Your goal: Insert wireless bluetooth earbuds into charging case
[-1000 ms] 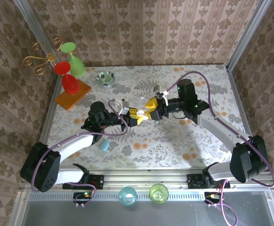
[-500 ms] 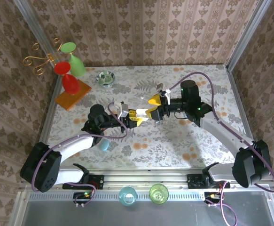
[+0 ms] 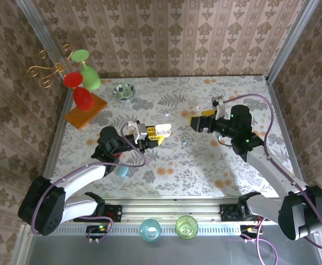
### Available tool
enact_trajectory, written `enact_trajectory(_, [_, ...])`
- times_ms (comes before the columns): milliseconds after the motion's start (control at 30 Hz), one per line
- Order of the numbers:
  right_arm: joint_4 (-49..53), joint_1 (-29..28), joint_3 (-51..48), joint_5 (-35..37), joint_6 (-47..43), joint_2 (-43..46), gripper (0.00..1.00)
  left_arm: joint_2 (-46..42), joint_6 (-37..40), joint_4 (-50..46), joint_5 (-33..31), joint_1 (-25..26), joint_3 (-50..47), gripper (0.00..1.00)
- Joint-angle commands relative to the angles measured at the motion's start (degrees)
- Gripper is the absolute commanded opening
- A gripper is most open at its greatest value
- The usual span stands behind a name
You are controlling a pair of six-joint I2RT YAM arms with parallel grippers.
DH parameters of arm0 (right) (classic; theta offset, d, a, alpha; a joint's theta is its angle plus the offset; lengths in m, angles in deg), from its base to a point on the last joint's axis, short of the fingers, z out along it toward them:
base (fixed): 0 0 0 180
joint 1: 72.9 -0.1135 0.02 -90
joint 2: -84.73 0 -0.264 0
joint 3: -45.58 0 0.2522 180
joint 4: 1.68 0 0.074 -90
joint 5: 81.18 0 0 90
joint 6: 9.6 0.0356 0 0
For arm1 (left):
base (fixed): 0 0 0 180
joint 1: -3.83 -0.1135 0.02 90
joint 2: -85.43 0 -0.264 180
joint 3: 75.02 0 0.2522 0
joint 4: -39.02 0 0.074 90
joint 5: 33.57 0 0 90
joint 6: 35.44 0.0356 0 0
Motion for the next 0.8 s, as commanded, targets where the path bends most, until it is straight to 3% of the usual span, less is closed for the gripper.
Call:
enact_trajectory(0, [8.70, 2.26, -0.88, 10.48, 7.88, -2.59, 0.82, -1.45, 2.67, 0.00, -1.48, -0.47, -0.65, 0.00])
enact_trajectory(167, [14.21, 2.39, -1.89, 15.20, 14.94, -7.80, 0.69, -1.08, 3.27, -0.19, -1.40, -0.47, -0.59, 0.00])
enact_trajectory(367, [17.30, 1.80, -0.65, 12.51, 15.65, -17.11, 0.61, -0.58, 4.04, -0.19, -0.33, -0.29, -0.70, 0.00])
enact_trajectory(467, [17.30, 0.70, 0.47, 11.02, 16.25, -21.18, 0.47, -0.31, 4.28, -0.28, -0.49, -0.03, -0.94, 0.00])
enact_trajectory(767, [15.63, -2.06, 3.32, 10.63, 16.98, -28.18, 0.36, 0.32, 4.53, -1.01, -0.91, 0.41, -0.82, 0.00])
